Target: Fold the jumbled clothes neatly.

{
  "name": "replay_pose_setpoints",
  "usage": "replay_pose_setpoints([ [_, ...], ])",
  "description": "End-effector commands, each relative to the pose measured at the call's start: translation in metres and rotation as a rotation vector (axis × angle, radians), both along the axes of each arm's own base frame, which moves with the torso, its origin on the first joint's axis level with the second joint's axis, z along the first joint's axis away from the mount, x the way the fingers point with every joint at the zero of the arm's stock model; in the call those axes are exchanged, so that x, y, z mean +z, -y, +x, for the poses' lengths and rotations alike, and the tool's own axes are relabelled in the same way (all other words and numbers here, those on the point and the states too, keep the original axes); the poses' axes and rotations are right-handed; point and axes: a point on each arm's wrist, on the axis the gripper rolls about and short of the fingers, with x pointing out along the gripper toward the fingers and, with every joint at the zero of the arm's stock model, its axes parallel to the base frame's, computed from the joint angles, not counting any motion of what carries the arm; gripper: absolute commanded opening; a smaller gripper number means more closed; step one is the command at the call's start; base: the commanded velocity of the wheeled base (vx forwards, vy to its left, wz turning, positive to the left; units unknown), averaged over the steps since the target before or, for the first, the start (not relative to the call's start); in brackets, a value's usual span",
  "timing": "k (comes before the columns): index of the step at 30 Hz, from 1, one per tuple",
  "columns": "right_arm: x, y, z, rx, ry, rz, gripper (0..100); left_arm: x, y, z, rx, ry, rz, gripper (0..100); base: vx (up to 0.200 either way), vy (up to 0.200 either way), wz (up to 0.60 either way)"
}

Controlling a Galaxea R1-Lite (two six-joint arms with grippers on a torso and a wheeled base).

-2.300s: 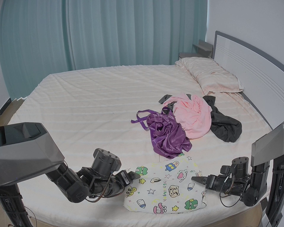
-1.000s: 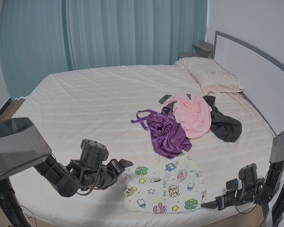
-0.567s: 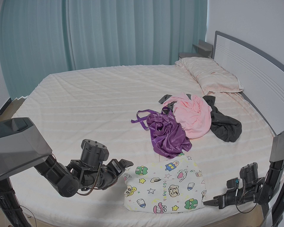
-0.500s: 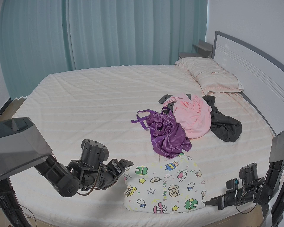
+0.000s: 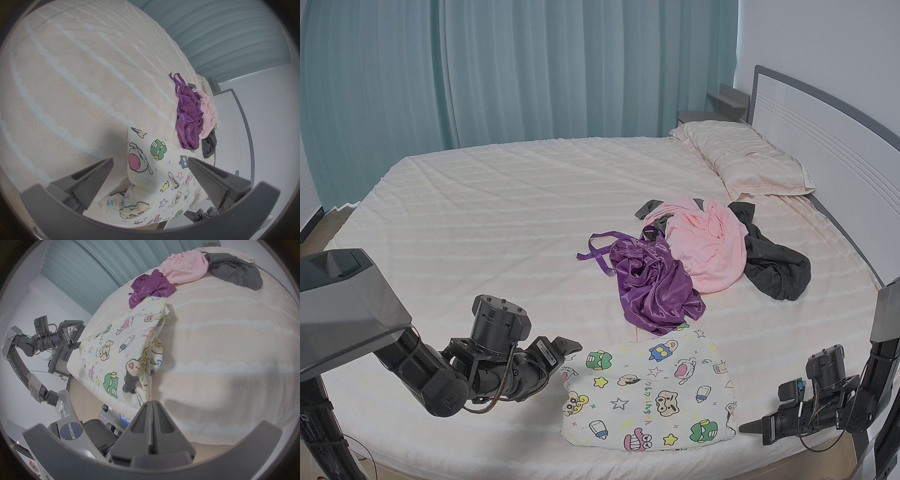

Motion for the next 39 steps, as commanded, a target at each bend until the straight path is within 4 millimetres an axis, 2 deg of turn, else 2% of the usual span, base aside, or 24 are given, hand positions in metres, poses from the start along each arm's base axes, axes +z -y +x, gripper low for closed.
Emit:
replay_pose_setpoints([
  [1, 0.002, 0.001, -0.004, 0.002, 0.002, 0.005, 0, 0.0, 0.0, 0.0, 0.0, 0.001, -0.001, 100, 0.0, 0.0, 0.0],
  [6, 0.0, -0.001, -0.004, 0.021, -0.002, 0.02, 0, 0.0, 0.0, 0.001, -0.001, 0.002, 0.0, 100, 0.0, 0.0, 0.0],
  [7, 0.0, -0.001, -0.004, 0.021, -0.004, 0.02, 100, 0.0, 0.0, 0.001, -0.001, 0.003, -0.001, 100, 0.0, 0.0, 0.0],
  [18, -0.008, -0.006, 0.0, 0.045, -0.004, 0.026, 100, 0.0, 0.001, 0.001, 0.0, 0.002, -0.002, 100, 0.0, 0.0, 0.0],
  [19, -0.01, -0.006, 0.0, 0.045, -0.007, 0.025, 0, 0.0, 0.001, 0.001, 0.0, 0.002, -0.002, 100, 0.0, 0.0, 0.0],
  [32, -0.01, -0.006, 0.001, 0.025, -0.021, 0.037, 0, 0.0, 0.001, 0.001, 0.001, 0.003, -0.001, 100, 0.0, 0.0, 0.0],
  [39, -0.001, -0.004, -0.004, 0.018, -0.022, 0.036, 0, 0.0, 0.0, 0.001, 0.006, 0.006, 0.005, 100, 0.0, 0.0, 0.0],
])
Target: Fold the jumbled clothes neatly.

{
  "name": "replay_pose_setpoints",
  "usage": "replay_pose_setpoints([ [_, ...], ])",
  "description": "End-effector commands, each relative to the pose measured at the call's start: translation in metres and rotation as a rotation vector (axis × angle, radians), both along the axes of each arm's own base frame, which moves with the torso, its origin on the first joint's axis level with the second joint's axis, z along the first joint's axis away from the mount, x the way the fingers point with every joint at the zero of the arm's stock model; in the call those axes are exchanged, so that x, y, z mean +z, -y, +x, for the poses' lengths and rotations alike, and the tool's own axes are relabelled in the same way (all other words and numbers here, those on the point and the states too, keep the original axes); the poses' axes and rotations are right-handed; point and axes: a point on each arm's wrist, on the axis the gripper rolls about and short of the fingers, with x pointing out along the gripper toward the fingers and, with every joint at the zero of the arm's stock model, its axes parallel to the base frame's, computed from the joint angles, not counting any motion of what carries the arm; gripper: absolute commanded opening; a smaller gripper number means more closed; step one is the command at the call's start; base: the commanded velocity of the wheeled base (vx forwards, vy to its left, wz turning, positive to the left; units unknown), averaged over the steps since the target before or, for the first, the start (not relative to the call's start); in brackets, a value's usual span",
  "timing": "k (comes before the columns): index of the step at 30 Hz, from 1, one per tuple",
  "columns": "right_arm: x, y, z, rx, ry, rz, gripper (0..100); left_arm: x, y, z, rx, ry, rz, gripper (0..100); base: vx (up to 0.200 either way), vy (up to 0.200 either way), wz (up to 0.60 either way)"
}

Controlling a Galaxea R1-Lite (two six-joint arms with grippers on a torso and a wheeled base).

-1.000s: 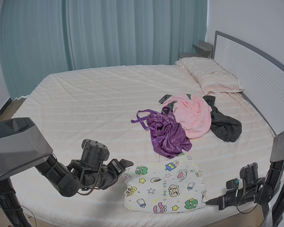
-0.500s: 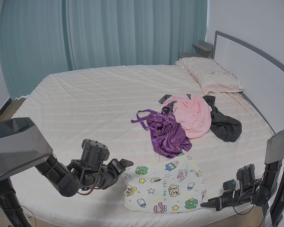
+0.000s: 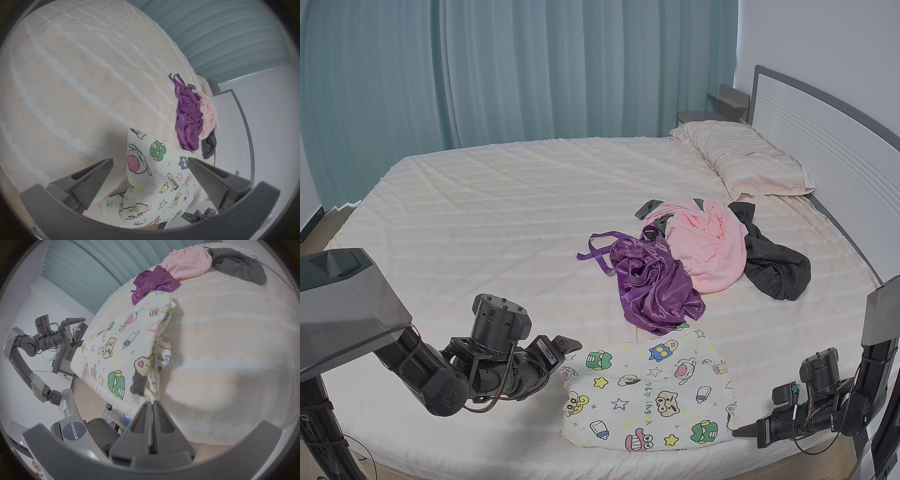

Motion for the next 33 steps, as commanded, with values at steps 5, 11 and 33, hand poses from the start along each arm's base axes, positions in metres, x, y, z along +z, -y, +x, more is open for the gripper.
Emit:
replay_pose_setpoints([
  [5, 0.008, 0.004, -0.009, -0.004, -0.017, -0.009, 0, 0.002, 0.0, 0.0, 0.003, 0.008, 0.0, 100, 0.0, 0.0, 0.0],
  [11, 0.008, 0.005, -0.009, -0.015, -0.016, -0.019, 0, 0.003, 0.001, -0.002, -0.002, 0.011, -0.002, 100, 0.0, 0.0, 0.0],
  [33, 0.009, 0.005, -0.012, -0.031, -0.018, -0.075, 100, 0.006, 0.042, -0.024, -0.107, 0.071, -0.094, 100, 0.0, 0.0, 0.0],
])
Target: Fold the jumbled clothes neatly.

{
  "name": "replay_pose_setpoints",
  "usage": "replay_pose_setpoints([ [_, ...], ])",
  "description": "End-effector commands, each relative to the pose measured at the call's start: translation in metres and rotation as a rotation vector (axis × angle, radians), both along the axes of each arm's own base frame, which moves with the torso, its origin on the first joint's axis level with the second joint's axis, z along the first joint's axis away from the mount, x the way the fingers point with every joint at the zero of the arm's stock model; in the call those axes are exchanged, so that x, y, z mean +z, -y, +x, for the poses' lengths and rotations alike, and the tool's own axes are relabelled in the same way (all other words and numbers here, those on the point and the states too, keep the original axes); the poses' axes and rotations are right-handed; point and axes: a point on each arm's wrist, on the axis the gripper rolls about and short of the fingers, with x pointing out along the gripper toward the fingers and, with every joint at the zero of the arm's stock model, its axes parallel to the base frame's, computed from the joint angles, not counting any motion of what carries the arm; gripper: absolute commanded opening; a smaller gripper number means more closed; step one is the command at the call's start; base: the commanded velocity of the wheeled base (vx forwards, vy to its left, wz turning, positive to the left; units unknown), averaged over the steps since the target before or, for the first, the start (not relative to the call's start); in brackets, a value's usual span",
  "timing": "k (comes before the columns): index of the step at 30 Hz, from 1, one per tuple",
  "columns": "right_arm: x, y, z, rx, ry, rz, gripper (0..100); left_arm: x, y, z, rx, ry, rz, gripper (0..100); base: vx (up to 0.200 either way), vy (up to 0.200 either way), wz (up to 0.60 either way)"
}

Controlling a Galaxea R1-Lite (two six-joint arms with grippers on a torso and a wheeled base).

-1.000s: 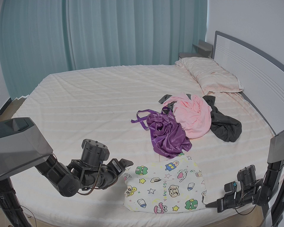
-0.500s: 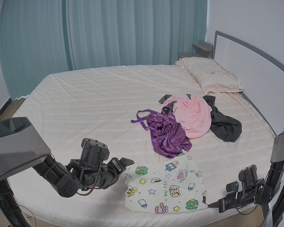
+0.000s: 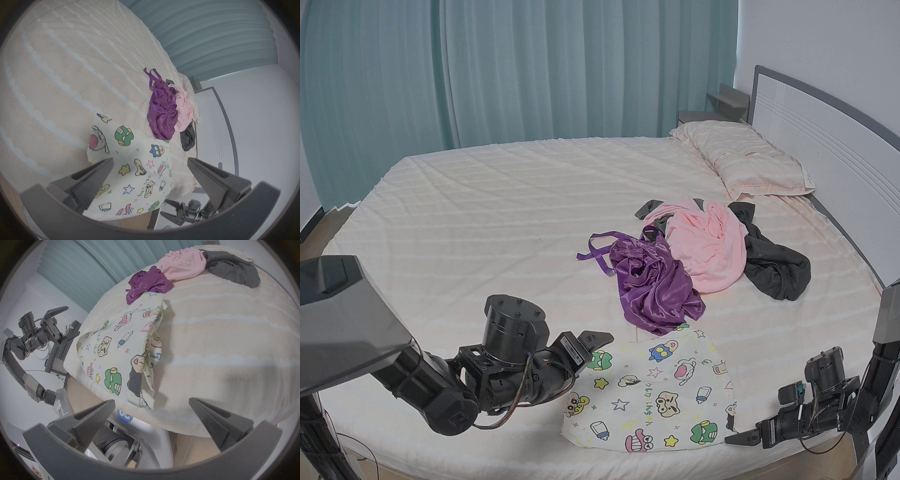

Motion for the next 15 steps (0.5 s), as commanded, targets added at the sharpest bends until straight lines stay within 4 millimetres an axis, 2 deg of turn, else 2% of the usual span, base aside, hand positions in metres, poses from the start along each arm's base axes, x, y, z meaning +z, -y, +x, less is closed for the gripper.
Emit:
replay_pose_setpoints([
  [1, 0.0, 0.001, -0.005, 0.0, -0.01, -0.002, 100, -0.022, 0.011, -0.004, -0.033, -0.043, 0.041, 100, 0.0, 0.0, 0.0],
  [5, 0.004, 0.001, -0.004, 0.001, 0.012, 0.005, 100, -0.04, 0.014, -0.004, -0.014, -0.061, 0.091, 100, 0.0, 0.0, 0.0],
  [8, 0.006, 0.001, -0.004, 0.001, 0.026, 0.008, 100, -0.044, 0.015, -0.005, -0.009, -0.067, 0.104, 100, 0.0, 0.0, 0.0],
  [10, 0.01, 0.001, -0.003, -0.003, 0.051, 0.019, 100, -0.052, 0.019, -0.012, -0.028, -0.087, 0.132, 100, 0.0, 0.0, 0.0],
  [15, 0.019, 0.0, 0.002, -0.016, 0.12, 0.051, 100, -0.057, 0.025, -0.021, -0.034, -0.085, 0.163, 100, 0.0, 0.0, 0.0],
])
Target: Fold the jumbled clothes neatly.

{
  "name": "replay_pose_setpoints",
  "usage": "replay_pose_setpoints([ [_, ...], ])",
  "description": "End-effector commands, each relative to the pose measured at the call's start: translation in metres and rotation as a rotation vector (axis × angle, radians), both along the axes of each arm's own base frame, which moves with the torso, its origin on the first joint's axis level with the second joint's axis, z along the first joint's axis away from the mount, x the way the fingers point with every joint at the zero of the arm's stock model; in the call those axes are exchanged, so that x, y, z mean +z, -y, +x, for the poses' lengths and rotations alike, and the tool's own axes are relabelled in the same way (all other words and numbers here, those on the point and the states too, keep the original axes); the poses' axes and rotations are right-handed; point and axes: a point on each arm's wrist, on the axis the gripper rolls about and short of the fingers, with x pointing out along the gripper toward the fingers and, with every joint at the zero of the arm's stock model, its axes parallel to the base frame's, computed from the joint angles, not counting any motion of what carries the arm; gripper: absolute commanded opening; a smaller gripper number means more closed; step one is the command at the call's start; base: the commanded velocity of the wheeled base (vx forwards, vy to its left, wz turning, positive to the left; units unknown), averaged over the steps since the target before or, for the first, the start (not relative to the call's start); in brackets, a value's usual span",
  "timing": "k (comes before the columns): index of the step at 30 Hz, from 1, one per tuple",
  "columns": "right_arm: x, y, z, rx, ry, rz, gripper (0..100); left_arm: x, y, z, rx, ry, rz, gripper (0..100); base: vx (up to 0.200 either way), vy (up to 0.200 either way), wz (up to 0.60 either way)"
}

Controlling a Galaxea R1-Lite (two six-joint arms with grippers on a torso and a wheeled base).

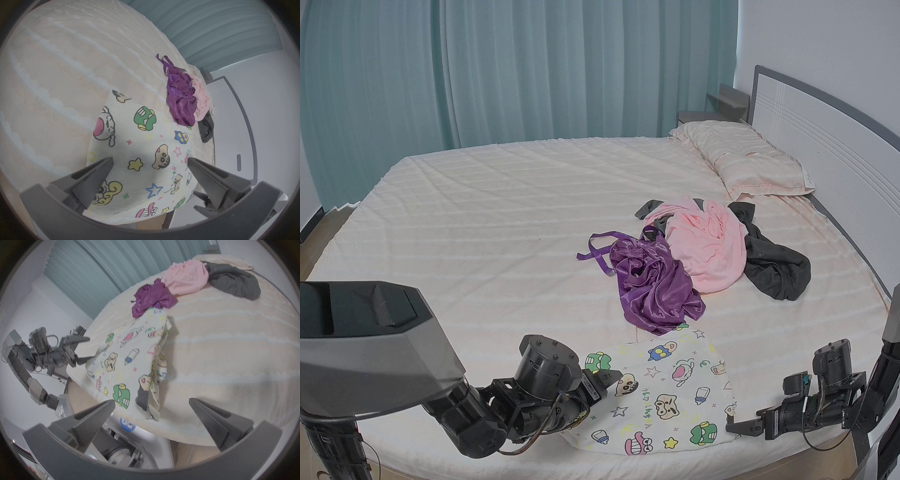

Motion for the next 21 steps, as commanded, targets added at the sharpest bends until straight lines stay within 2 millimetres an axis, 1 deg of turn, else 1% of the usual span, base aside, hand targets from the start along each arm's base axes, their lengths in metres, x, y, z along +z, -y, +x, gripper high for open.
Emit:
replay_pose_setpoints([
  [1, 0.007, 0.0, 0.002, -0.016, 0.036, 0.026, 100, -0.011, 0.005, -0.006, -0.016, -0.021, 0.032, 100, 0.0, 0.0, 0.0],
  [3, 0.01, -0.003, 0.011, -0.056, 0.049, 0.069, 100, -0.01, 0.005, -0.006, -0.011, -0.019, 0.032, 100, 0.0, 0.0, 0.0],
  [6, 0.018, -0.009, 0.035, -0.143, 0.086, 0.173, 100, -0.005, 0.002, -0.005, -0.001, -0.01, 0.02, 100, 0.0, 0.0, 0.0],
  [9, 0.016, -0.016, 0.065, -0.211, 0.088, 0.237, 100, 0.014, -0.002, -0.007, 0.01, 0.027, -0.022, 100, 0.0, 0.0, 0.0],
  [13, 0.006, -0.023, 0.101, -0.221, 0.107, 0.25, 100, 0.035, -0.013, -0.009, 0.031, 0.066, -0.062, 100, 0.0, 0.0, 0.0],
  [16, -0.001, -0.03, 0.124, -0.213, 0.12, 0.254, 100, 0.038, -0.017, -0.009, 0.043, 0.072, -0.067, 100, 0.0, 0.0, 0.0],
  [18, -0.007, -0.036, 0.142, -0.211, 0.108, 0.249, 100, 0.034, -0.019, -0.008, 0.048, 0.06, -0.059, 100, 0.0, 0.0, 0.0],
  [21, -0.015, -0.042, 0.162, -0.212, 0.084, 0.241, 100, 0.031, -0.017, -0.008, 0.041, 0.053, -0.053, 100, 0.0, 0.0, 0.0],
])
